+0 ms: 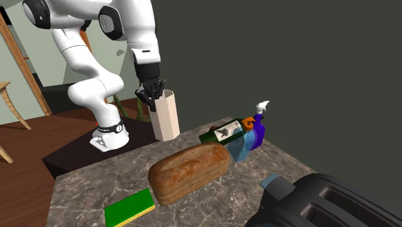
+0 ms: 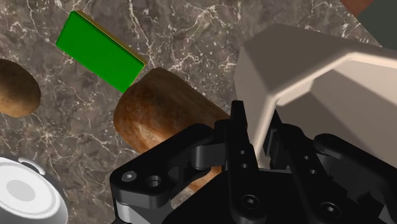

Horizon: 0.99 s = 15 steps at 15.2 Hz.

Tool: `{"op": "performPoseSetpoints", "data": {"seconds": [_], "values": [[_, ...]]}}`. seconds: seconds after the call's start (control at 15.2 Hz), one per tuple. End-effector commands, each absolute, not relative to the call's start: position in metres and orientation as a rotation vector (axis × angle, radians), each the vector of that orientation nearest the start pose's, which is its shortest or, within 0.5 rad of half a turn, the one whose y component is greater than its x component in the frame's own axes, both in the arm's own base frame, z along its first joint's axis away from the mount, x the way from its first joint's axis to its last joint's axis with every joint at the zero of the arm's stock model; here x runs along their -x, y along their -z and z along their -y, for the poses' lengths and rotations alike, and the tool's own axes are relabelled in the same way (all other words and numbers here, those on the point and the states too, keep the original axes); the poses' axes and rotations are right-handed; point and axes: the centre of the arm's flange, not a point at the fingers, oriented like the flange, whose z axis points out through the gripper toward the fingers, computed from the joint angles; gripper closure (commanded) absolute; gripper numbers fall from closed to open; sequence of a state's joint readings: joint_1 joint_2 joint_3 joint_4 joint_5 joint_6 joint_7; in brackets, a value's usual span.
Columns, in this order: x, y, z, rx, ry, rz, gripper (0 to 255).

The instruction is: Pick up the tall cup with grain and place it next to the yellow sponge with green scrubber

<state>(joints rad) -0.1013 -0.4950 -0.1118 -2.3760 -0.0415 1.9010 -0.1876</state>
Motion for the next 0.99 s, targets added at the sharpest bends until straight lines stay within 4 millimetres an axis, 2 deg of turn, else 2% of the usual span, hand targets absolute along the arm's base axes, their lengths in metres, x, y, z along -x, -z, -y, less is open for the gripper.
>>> {"op": "performPoseSetpoints", "data": {"seconds": [0.0, 0.92], "values": [[-0.394, -0.495, 0.092, 3.132, 0.033, 0.001, 255], [-0.394, -0.421, 0.092, 3.132, 0.033, 0.001, 255]]}}
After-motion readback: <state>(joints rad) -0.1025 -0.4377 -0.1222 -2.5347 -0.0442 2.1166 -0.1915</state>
